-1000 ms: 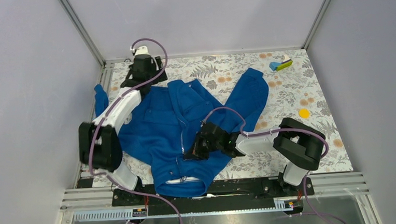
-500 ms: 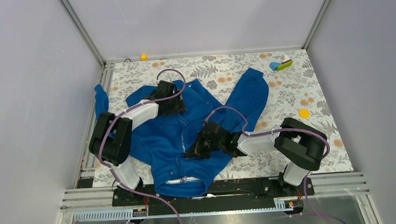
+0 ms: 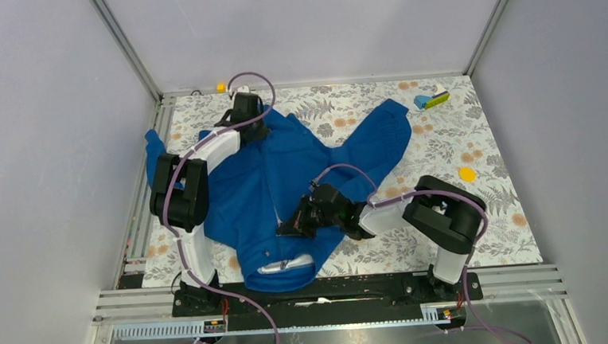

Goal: Zip up the jacket

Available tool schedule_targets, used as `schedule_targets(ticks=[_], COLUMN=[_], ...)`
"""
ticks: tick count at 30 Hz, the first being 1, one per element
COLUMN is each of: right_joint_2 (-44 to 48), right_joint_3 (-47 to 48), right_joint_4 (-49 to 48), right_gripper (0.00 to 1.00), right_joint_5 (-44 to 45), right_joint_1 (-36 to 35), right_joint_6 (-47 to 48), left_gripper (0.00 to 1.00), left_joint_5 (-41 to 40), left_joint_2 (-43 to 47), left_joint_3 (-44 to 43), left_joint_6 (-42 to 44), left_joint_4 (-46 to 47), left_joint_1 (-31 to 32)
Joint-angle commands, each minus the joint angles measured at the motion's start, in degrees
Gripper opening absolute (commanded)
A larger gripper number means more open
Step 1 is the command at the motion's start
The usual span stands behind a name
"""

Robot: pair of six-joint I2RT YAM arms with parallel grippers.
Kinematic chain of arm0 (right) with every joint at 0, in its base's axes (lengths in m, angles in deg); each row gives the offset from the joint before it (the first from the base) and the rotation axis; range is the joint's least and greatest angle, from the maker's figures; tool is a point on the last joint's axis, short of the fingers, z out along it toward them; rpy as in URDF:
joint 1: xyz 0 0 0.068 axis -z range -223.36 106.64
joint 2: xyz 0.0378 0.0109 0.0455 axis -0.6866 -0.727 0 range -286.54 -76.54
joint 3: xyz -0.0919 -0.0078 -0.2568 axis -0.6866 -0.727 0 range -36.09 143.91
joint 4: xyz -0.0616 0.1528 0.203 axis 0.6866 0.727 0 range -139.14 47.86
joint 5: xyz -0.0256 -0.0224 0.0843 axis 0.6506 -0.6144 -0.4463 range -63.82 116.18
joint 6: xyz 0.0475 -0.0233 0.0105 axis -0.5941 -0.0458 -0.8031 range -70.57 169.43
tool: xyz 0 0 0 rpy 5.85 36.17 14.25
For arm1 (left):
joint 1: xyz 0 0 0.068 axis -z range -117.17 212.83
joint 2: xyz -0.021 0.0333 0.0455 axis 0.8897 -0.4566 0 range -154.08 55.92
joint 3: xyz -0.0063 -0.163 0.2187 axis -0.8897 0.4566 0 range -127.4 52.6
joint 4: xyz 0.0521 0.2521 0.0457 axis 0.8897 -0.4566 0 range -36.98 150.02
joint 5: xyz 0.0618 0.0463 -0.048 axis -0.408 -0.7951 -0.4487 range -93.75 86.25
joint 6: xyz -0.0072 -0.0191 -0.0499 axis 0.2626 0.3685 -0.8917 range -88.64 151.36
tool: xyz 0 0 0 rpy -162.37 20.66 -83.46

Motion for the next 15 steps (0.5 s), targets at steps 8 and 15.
schedule_targets(ticks=[8, 15], right_joint_2=[-5.72, -0.44], right_joint_3=[-2.85, -7.98], right_joint_4=[-7.71, -6.10], right_gripper=[0.00, 0.00], right_joint_5=[-7.16, -5.30], right_joint_1=[-4.08, -8.54], right_joint_6=[-3.42, -5.08], left_gripper=[0.00, 0.00], left_joint_5=[-9.50, -10.49], left_joint_2=[-10.76, -15.28], left_joint_3=[-21.68, -27.22], left_joint_6=[9.34, 14.45], left_joint_4=[10.31, 11.59], left_joint_1=[-2.95, -3.00])
